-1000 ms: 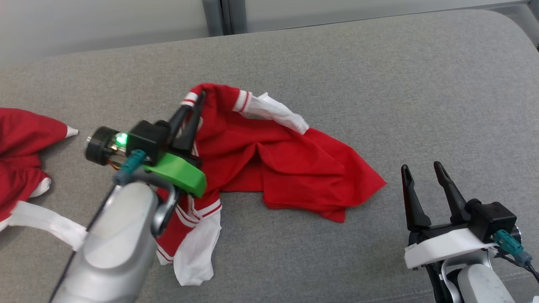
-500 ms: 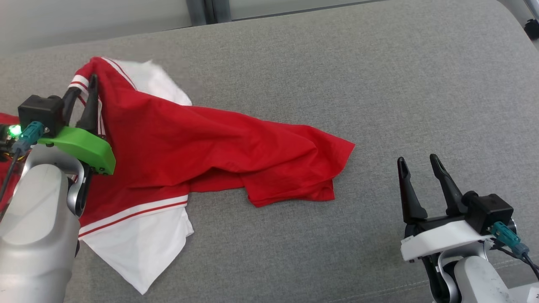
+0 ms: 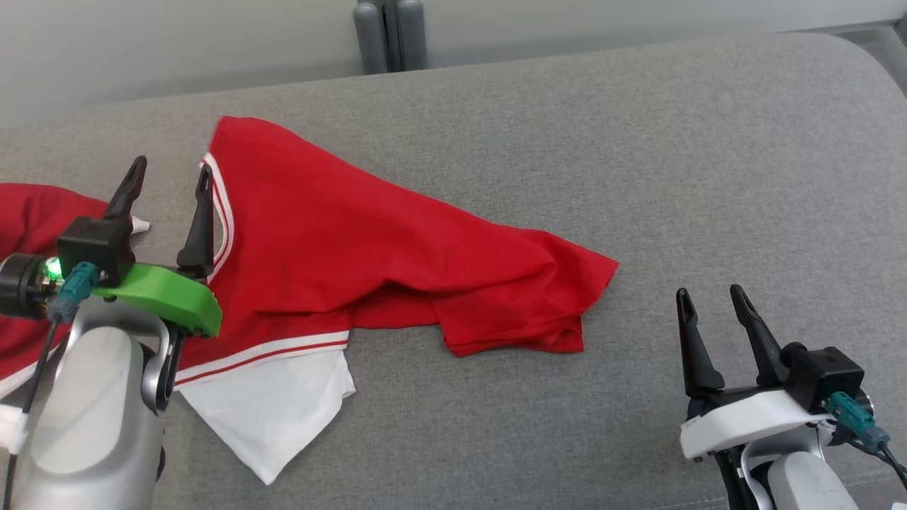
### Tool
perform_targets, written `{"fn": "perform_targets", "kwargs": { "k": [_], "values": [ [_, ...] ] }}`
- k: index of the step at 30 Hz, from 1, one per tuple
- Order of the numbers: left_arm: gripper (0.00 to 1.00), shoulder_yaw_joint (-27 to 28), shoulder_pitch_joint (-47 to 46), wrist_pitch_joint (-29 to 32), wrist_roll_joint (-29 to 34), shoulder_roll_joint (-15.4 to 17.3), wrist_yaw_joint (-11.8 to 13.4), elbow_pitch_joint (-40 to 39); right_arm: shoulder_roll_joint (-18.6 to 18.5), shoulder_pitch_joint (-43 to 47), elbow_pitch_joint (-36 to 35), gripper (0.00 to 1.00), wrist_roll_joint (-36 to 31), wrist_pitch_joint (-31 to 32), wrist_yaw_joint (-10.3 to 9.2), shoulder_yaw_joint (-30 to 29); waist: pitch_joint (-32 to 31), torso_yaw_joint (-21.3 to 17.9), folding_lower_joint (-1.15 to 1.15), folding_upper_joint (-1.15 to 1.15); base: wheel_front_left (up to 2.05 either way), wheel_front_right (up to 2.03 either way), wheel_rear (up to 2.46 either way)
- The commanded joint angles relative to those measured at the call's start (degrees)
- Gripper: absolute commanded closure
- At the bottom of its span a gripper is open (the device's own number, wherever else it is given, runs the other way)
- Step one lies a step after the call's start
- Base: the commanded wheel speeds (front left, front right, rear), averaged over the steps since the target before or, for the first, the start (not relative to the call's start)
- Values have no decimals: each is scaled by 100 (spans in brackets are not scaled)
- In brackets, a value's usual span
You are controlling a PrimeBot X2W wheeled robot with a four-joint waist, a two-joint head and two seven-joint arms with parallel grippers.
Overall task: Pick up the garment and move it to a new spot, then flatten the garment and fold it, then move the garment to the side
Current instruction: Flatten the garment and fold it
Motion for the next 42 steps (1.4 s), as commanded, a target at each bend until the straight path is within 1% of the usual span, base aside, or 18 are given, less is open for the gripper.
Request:
{"fn": "perform_targets", "kwargs": {
  "k": [1,3,9,19,28,34,42],
  "values": [
    [0,86,223,-2,44,-35,54,-157,-8,84,8,0,-21,-19,-8,-11,-259,233,0,0,0,0,0],
    [0,249,657,-2,104,-150,100,-547,-10,185,20,0,-32,-19,-8,-45,-419,349,0,0,0,0,0],
    [0,555,1510,-1,223,-406,174,-1180,-18,347,9,0,-59,-19,-8,-90,-653,526,0,0,0,0,0],
    [0,980,2624,-1,422,-852,247,-1861,-36,507,-16,0,-94,-19,-8,-101,-897,720,0,0,0,0,0],
    [0,1315,3110,-1,516,-1122,152,-2216,-44,569,-27,0,-105,-19,-8,-125,-983,839,0,0,0,0,0],
    [0,1431,3269,-1,551,-1218,52,-2266,-42,618,-25,0,-112,-19,-8,-113,-990,879,0,0,0,0,0],
    [0,1518,3308,-1,649,-1312,-6,-2240,-61,622,16,0,-78,-19,-8,-85,-980,879,0,0,0,0,0]
  ]
}}
